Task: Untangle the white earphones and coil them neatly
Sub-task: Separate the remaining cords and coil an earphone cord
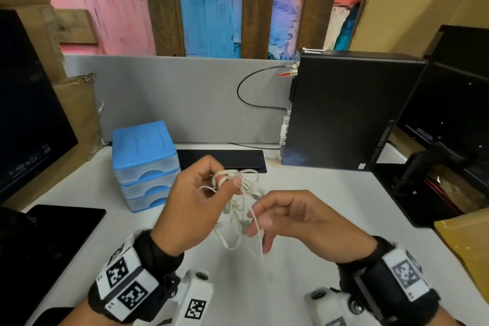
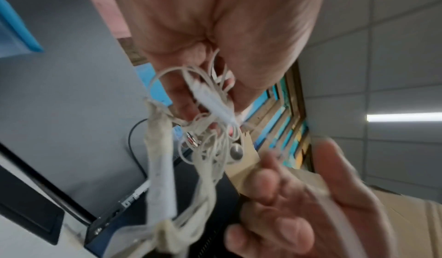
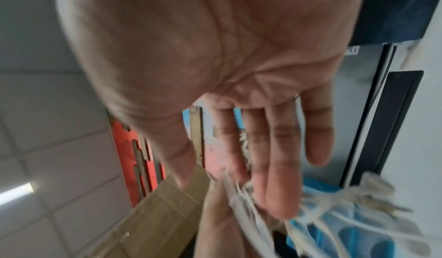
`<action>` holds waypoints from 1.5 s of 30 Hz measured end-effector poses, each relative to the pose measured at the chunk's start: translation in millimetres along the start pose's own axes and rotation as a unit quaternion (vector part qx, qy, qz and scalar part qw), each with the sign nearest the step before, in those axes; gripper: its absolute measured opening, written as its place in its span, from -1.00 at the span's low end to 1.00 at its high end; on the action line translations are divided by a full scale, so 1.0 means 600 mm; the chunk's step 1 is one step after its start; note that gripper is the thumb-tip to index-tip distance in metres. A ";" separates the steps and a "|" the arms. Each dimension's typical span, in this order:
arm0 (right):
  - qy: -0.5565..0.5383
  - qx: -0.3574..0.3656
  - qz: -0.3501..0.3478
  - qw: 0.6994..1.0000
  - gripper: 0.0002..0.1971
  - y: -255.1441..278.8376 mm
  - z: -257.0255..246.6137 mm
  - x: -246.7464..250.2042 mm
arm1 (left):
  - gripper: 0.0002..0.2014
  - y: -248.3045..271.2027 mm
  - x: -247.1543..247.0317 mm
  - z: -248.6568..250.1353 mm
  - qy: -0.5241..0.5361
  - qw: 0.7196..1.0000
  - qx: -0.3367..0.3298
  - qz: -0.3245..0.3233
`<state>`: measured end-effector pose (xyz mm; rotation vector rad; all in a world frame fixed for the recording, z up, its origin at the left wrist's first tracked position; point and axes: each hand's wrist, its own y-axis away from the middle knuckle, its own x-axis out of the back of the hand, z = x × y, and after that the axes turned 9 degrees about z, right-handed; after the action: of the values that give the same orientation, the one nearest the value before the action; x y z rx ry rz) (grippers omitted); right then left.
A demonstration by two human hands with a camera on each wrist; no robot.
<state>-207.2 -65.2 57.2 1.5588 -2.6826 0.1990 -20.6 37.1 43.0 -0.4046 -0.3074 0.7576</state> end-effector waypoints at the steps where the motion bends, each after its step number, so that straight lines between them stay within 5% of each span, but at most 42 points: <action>1: -0.004 -0.018 0.015 1.000 -0.69 -0.002 0.002 -0.010 | -0.79 0.006 -0.004 0.002 -0.013 1.000 -0.016 -0.016; 4: 0.000 -0.050 0.087 0.995 -0.70 -0.008 0.009 -0.037 | -0.81 0.017 -0.010 0.007 -0.037 0.997 -0.047 -0.043; 8: 0.005 0.015 0.156 0.988 -0.80 -0.010 0.017 -0.040 | -0.79 0.013 -0.005 0.010 -0.045 0.997 -0.046 -0.037; 15: -0.072 0.119 -0.032 0.990 -0.87 0.021 -0.018 -0.030 | -0.70 -0.022 0.011 -0.018 -0.014 0.991 0.073 0.112; 19: -0.115 0.045 -0.057 0.991 -0.89 0.016 -0.020 -0.022 | -0.66 -0.040 0.033 -0.004 0.075 0.976 0.129 0.156; 25: 0.178 -0.100 0.037 0.978 -0.61 -0.009 0.025 -0.014 | -0.70 -0.043 0.051 0.037 0.136 0.970 0.111 0.169; 30: 0.271 -0.148 0.028 0.951 -0.43 -0.023 0.076 -0.015 | -0.73 -0.034 0.052 0.063 0.197 0.964 0.111 0.137; 34: 0.259 -0.071 0.013 0.963 -0.89 -0.022 0.078 -0.033 | -0.78 -0.028 0.051 0.075 0.230 0.960 0.113 0.111; 38: 0.275 -0.004 0.049 0.960 -0.96 -0.020 0.078 -0.042 | -0.81 -0.025 0.047 0.084 0.284 0.943 0.159 0.067; 43: 0.255 -0.010 0.035 0.966 -0.42 -0.018 0.087 -0.060 | -0.86 -0.012 0.036 0.088 0.320 0.929 0.185 -0.008; 45: 0.164 -0.016 0.015 0.986 -0.38 -0.019 0.079 -0.069 | -0.84 -0.005 0.030 0.088 0.339 0.920 0.192 -0.044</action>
<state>-174.8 -41.0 7.7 1.3418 -2.4415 0.3748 -28.0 60.5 93.1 -0.2560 0.4707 0.5312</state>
